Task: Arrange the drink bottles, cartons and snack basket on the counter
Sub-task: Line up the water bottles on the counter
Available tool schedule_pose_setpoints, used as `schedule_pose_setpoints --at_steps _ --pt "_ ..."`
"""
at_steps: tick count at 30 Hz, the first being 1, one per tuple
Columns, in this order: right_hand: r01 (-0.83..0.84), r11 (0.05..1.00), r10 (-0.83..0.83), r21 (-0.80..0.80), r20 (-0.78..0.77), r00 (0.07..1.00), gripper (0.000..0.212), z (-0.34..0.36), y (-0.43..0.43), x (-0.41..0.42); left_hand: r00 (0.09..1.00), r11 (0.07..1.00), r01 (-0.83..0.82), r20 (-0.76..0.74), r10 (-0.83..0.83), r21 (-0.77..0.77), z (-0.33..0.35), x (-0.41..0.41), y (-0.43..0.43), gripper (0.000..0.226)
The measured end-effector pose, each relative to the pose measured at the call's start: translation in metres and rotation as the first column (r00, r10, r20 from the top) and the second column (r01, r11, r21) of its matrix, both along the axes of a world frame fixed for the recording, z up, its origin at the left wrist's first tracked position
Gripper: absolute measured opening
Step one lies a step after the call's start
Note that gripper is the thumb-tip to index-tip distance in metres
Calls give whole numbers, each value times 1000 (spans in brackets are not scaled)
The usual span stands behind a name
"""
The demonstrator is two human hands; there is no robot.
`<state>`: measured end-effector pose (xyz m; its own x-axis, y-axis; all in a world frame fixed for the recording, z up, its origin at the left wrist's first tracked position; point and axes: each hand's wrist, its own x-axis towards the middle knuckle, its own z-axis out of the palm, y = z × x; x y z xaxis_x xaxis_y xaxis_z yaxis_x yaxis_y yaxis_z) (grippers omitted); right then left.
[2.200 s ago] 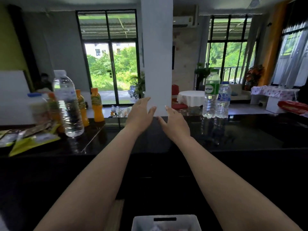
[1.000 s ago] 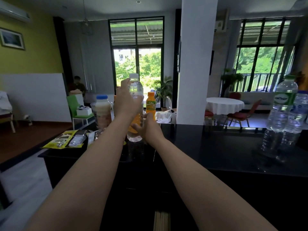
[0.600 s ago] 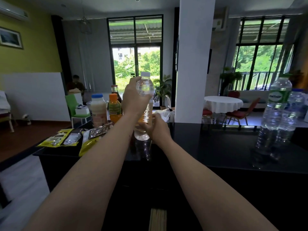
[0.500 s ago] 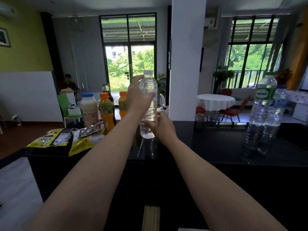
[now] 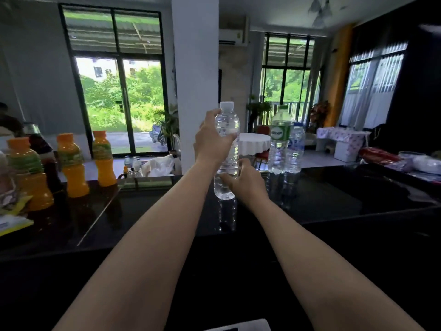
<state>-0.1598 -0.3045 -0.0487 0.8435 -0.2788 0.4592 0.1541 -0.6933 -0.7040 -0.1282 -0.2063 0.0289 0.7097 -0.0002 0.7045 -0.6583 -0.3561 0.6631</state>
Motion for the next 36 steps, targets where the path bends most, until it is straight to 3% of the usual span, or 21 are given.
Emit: schedule_pose_setpoints --at_steps 6,15,22,36 --pt "42 999 -42 34 -8 999 50 0 -52 19 998 996 60 1 -60 70 -6 24 -59 65" --pt "-1 1000 1 13 -14 1000 53 0 -99 66 994 975 89 -82 -73 205 -20 67 -97 97" --pt "6 1000 -6 22 -4 1000 57 1 -121 106 995 964 82 -74 -66 252 -22 104 -117 97" --pt "211 977 -208 -39 74 975 58 -10 -130 127 995 986 53 -88 -39 156 -27 128 -145 100"
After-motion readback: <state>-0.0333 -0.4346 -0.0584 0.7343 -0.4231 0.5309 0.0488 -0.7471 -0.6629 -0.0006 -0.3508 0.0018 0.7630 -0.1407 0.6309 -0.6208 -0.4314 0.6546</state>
